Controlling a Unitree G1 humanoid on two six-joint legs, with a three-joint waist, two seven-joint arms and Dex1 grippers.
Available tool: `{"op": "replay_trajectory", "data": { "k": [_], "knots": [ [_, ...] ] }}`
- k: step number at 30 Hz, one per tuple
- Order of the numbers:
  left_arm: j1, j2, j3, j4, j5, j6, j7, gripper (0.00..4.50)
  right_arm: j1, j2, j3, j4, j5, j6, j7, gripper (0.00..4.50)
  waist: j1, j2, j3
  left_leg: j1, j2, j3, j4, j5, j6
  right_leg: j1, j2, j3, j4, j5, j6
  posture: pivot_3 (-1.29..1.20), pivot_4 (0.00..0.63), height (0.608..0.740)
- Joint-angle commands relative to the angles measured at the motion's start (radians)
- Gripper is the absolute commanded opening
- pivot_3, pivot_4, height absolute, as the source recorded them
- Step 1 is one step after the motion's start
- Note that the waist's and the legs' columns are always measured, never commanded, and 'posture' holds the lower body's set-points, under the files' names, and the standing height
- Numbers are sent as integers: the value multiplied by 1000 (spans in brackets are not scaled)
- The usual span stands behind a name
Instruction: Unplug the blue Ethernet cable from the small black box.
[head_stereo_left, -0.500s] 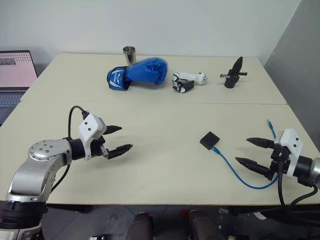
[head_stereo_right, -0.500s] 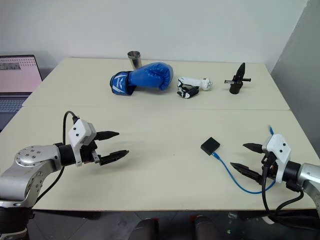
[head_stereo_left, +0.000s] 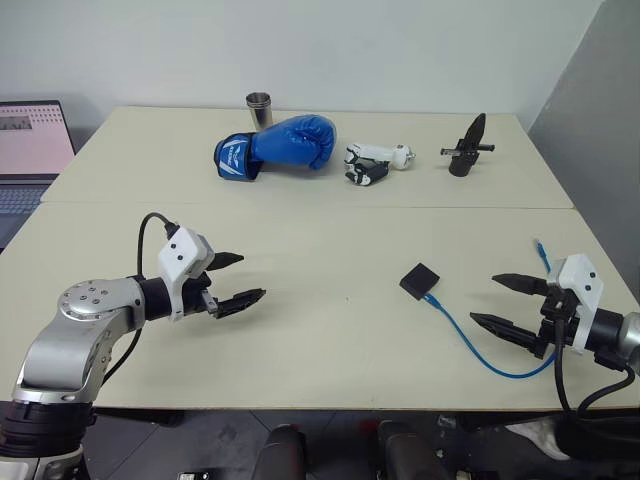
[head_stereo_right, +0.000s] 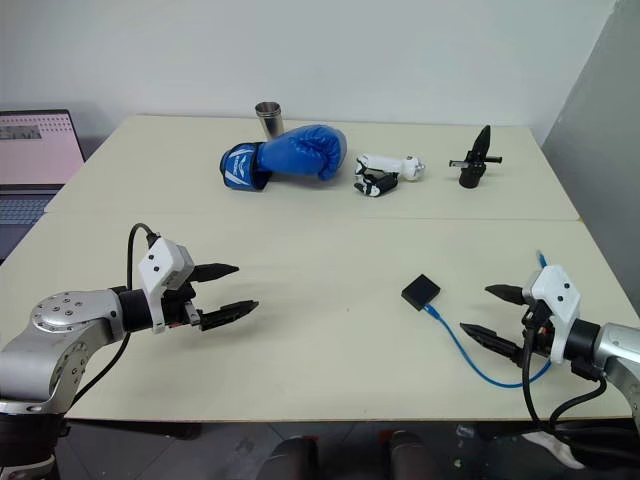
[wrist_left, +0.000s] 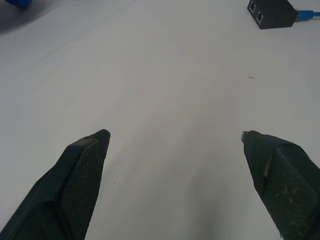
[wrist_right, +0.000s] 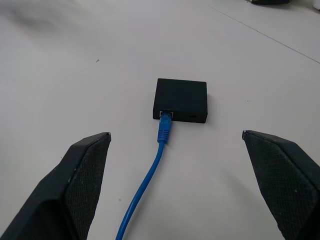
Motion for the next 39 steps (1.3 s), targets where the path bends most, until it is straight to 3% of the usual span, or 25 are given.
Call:
{"op": "replay_trajectory", "data": {
  "k": [1, 6, 12, 23, 32, 39],
  "knots": [
    [-26, 17, -14, -34, 5, -8, -9, 4500, -6, -14, -31, -38, 12, 2, -7, 4473, 0, 0, 0, 0, 0, 0, 0, 0, 0, 0, 0, 0, 0, 0, 0, 0, 150, 740],
    [-36, 36, -65, 11, 75, -114, -50, 4500, -1, -8, -25, -51, 6, 3, -21, 4473, 0, 0, 0, 0, 0, 0, 0, 0, 0, 0, 0, 0, 0, 0, 0, 0, 150, 740],
    [-73, 7, -76, -30, -5, -83, -108, 4500, 12, 61, 95, -79, -80, -12, -126, 4473, 0, 0, 0, 0, 0, 0, 0, 0, 0, 0, 0, 0, 0, 0, 0, 0, 150, 740],
    [-104, 26, -136, -92, -29, -60, -198, 4500, -92, 223, 300, 85, -262, -32, -312, 4473, -1, 0, 0, 0, 0, 0, 0, 0, 0, 0, 0, 1, 1, 0, 0, 0, 150, 740],
    [-110, 13, -158, -108, -27, -34, -192, 4500, -172, 269, 357, 204, -339, -98, -328, 4473, -2, 0, 0, 0, 0, 0, 0, 0, 0, 0, 1, 1, 1, 0, 0, 0, 150, 740],
    [-101, 13, -160, -105, -25, -38, -186, 4500, -176, 246, 383, 203, -365, -90, -303, 2623, -1, 0, 0, 0, 0, 0, 1, 0, 0, 0, 0, 1, 1, 0, 0, 0, 150, 740]
  ]
}}
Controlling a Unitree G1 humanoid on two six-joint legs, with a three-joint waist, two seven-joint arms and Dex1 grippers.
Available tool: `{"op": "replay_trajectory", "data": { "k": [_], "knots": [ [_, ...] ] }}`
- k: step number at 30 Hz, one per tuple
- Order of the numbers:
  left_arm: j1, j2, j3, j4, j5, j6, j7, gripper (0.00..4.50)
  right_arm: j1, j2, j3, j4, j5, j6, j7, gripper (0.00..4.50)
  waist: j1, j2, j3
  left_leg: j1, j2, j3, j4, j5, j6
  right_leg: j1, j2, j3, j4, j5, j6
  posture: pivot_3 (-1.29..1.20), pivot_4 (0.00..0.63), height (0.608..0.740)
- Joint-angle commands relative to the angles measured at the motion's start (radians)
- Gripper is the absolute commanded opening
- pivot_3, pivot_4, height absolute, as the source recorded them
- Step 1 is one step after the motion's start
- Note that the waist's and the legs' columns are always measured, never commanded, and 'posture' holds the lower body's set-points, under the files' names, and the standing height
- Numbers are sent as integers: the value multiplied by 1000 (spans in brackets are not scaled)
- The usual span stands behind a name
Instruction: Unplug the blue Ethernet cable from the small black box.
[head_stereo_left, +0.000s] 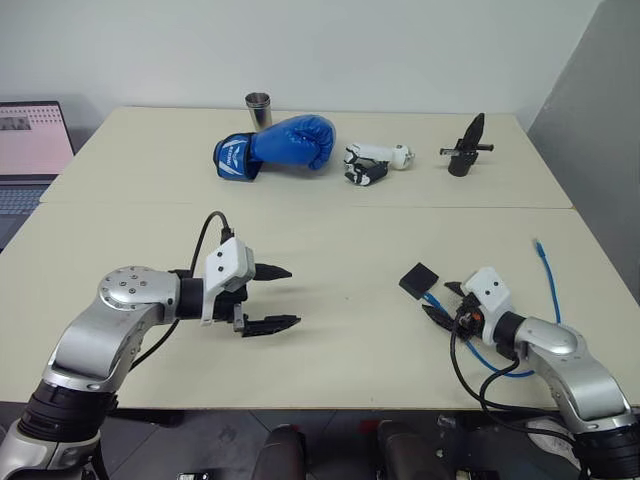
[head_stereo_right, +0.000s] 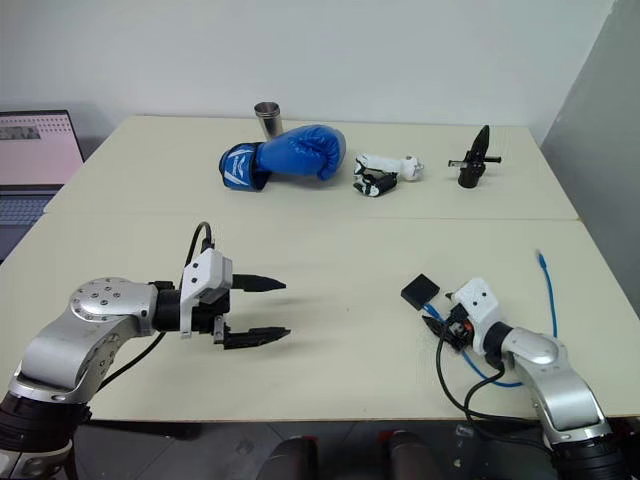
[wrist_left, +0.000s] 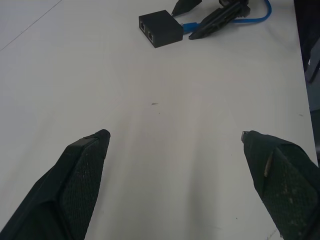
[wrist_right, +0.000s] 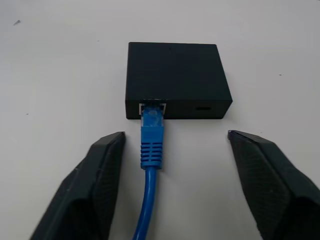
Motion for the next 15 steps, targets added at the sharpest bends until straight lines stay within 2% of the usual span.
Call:
{"op": "replay_trajectory", "data": {
  "k": [1, 11, 15],
  "knots": [
    [-5, 1, 7, -31, -7, -10, 4, 4500, 0, -19, 8, -1, -31, 14, -1, 2436, 0, 0, 0, 0, 0, 0, 0, 0, 0, 0, 0, 0, 0, 0, 0, 0, 150, 740],
    [-25, -35, 25, -7, -61, 68, 33, 4500, -14, -50, 6, -34, -42, 18, 11, 184, 0, 0, 0, 0, 0, 0, 0, 0, 0, 0, 0, 0, 0, 0, 0, 0, 150, 740],
    [-51, -55, 36, 26, -105, 125, 38, 4500, -44, -79, 10, -72, -49, -19, 42, 176, 0, 0, 0, 0, 0, 0, 0, 0, 0, 0, 0, 0, 0, 0, 0, 0, 150, 740]
  ]
}}
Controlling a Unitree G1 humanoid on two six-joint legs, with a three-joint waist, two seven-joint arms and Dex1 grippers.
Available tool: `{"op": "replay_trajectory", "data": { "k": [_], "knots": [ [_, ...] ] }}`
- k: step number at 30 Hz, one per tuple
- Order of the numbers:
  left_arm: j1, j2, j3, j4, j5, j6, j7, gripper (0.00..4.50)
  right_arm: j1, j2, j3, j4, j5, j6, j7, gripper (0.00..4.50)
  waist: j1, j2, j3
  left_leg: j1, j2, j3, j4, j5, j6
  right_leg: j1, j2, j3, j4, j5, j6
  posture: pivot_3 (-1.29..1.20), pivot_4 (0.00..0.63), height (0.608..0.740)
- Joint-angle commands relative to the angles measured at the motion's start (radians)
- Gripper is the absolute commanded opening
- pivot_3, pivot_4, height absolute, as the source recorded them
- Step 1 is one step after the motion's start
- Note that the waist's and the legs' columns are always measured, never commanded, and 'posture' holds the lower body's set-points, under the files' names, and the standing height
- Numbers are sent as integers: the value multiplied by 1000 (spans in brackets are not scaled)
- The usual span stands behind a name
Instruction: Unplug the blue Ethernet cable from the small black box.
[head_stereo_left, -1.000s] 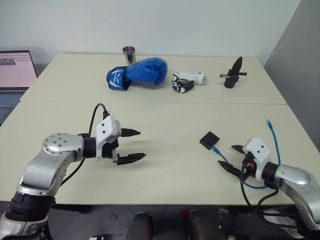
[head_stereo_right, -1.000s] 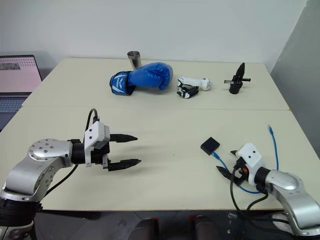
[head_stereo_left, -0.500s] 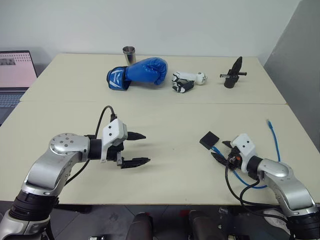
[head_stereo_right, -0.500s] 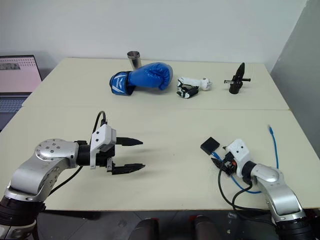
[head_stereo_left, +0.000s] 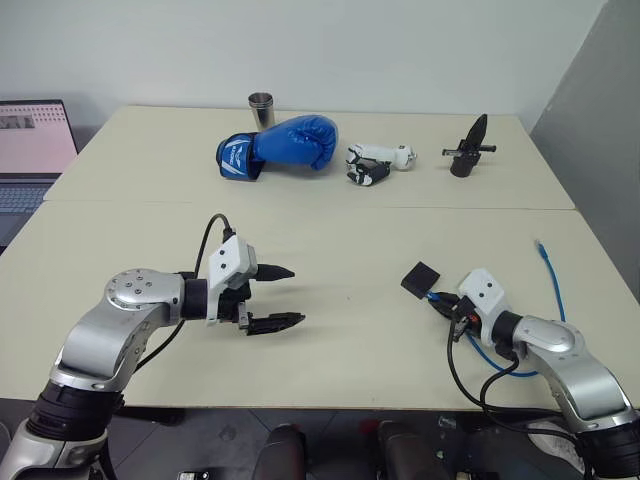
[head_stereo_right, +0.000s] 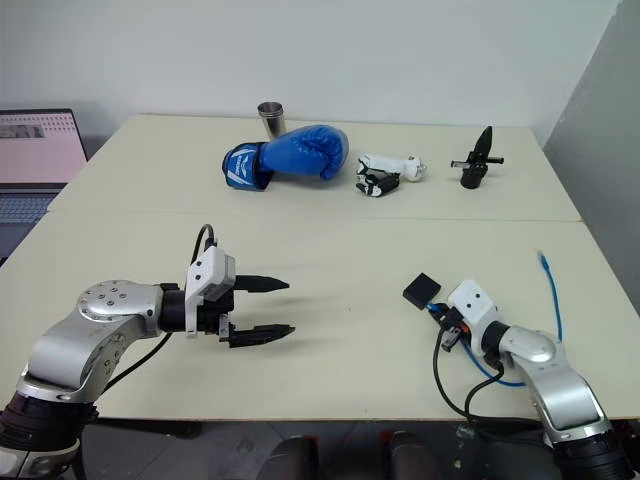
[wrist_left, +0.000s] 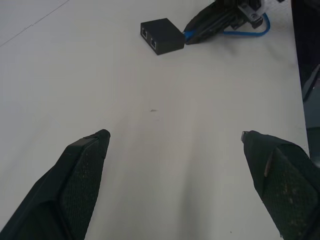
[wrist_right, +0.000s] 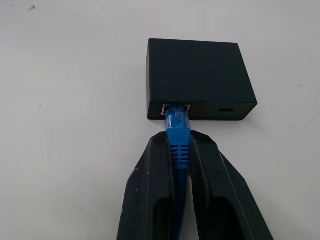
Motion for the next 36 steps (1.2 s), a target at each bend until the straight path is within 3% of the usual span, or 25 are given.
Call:
{"op": "replay_trajectory", "data": {
  "k": [1, 6, 11, 21, 31, 36],
  "knots": [
    [-47, -20, 39, 34, -69, 66, 8, 4500, -42, -49, -9, -64, -29, -55, 38, 176, 0, 0, 0, 0, 0, 0, 0, 0, 0, 0, 0, 0, 0, 0, 0, 0, 150, 740],
    [-129, -66, 69, 120, -197, 224, 4, 4500, -173, -92, 80, -76, -140, -264, 106, 176, -6, 0, 0, 0, 0, 0, 0, 0, 0, -1, 1, 0, 1, 0, 0, 0, 150, 740],
    [-237, -143, 97, 213, -326, 395, 37, 4500, -406, -79, 217, 37, -280, -636, 179, 176, -10, 0, 0, 0, 0, -1, 0, 0, 0, -1, 1, -1, 1, 0, 0, 0, 150, 740],
    [-294, -233, 146, 219, -412, 481, 138, 4500, -542, 10, 250, 146, -271, -756, 237, 176, 1, 0, 0, -1, 0, -1, 1, 0, 0, -1, -1, -1, 0, 3, -6, 0, 150, 740],
    [-300, -239, 185, 243, -457, 530, 175, 4500, -574, 28, 249, 170, -305, -796, 241, 176, 0, 0, 0, -1, 0, -1, 1, 0, 0, -1, -1, -1, 1, 3, -6, 0, 150, 740],
    [-294, -224, 172, 235, -468, 547, 144, 3641, -583, 32, 246, 177, -321, -822, 234, 176, 1, 0, 0, -1, 0, -1, 1, 0, -1, 0, -1, -2, 1, 3, -6, 0, 150, 740]
  ]
}}
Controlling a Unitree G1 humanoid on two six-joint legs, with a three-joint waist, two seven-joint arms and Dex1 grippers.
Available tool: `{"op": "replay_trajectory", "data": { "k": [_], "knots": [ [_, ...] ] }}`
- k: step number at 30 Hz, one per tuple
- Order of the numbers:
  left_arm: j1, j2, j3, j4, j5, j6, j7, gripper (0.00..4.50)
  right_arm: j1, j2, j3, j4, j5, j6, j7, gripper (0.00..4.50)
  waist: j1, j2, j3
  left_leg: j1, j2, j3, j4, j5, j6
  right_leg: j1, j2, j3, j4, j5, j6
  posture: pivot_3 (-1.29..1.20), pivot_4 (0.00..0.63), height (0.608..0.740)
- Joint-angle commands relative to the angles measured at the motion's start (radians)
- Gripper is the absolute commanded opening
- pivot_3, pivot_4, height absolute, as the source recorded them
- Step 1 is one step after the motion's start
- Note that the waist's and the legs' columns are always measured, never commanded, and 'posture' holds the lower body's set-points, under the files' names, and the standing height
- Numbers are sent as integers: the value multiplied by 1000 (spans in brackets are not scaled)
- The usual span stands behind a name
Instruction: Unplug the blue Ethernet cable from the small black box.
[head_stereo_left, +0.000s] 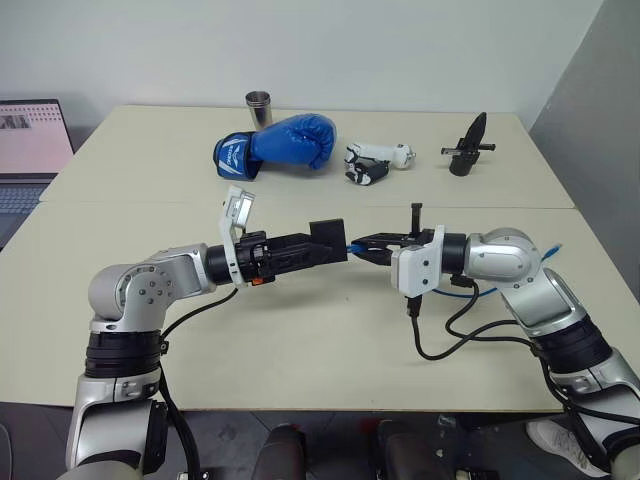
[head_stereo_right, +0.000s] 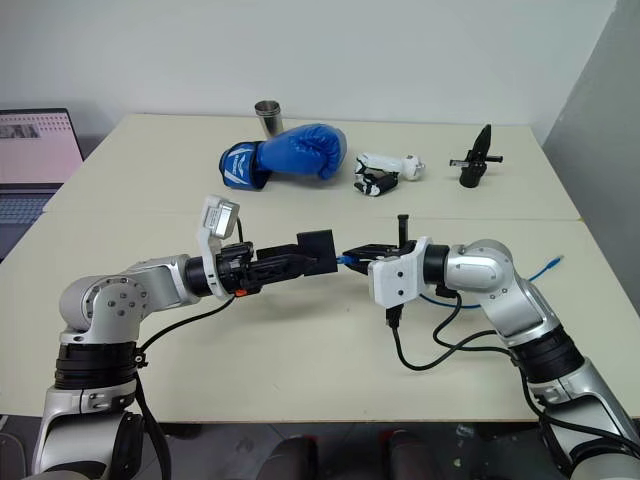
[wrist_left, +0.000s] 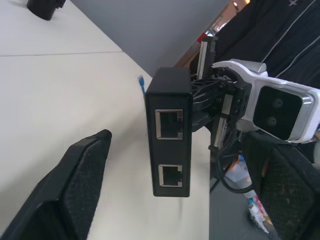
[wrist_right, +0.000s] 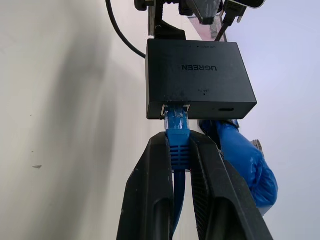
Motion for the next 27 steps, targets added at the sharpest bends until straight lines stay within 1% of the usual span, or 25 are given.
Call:
{"op": "replay_trajectory", "data": {
  "k": [1, 4, 10, 12, 13, 18, 21, 22, 27],
  "knots": [
    [-12, 17, 13, -11, -30, 11, -29, 3400, -28, 3, -22, -12, -8, -40, -13, 176, 0, 0, 0, 0, 0, 0, 0, 0, 0, 0, 0, 0, 0, 0, 0, 0, 150, 740],
    [-16, 20, 9, -1, -26, 9, -41, 2758, -35, 10, -29, -1, -2, -75, -24, 176, 0, 0, 0, 0, 0, 0, 0, 0, 0, 0, 0, 0, 0, 0, 0, 0, 150, 740],
    [-18, 18, 5, 3, -21, 6, -52, 1285, -36, 21, -33, 2, 15, -117, -34, 176, 0, 0, 0, 0, 0, 0, 0, 0, 0, 0, 0, 0, 0, 0, 0, 0, 150, 740],
    [-18, 16, 3, 3, -18, 3, -55, 882, -36, 23, -31, 1, 19, -122, -30, 176, 0, 0, 0, 0, 0, 0, 0, 0, 0, 0, 0, 0, 0, 0, 0, 0, 150, 740],
    [-18, 15, 2, 3, -18, 2, -55, 793, -36, 23, -29, 0, 21, -123, -27, 175, 0, 0, 0, 0, 0, 0, 0, 0, 0, 0, 0, 0, 0, 0, 0, 0, 150, 740],
    [-16, 15, -7, -5, -12, -3, -59, 793, -21, 10, -10, -23, 40, -117, 16, 173, 0, 0, 0, 0, 0, 0, 0, 0, 0, 0, 0, 0, 0, 0, 0, 0, 150, 740],
    [-8, 30, -29, -14, 6, -16, -78, 793, -13, -10, -4, -25, 14, -128, 28, 173, 0, 0, 0, 0, 0, 0, 0, 0, 0, 0, 0, 0, 0, 0, 0, 0, 150, 740],
    [-3, 41, -44, -24, 14, -24, -94, 793, -7, -20, -4, -29, 12, -122, 37, 878, 0, 0, 0, 0, 0, 0, 0, 0, 0, 0, 0, 0, 0, 0, 0, 0, 150, 740],
    [0, 65, -72, -33, 39, -60, -132, 792, 21, -59, -19, -82, 20, -77, 64, 1977, 1, 0, 0, 0, 0, 0, 0, 0, 0, 0, 0, 0, 0, 0, 0, 0, 150, 740]
  ]
}}
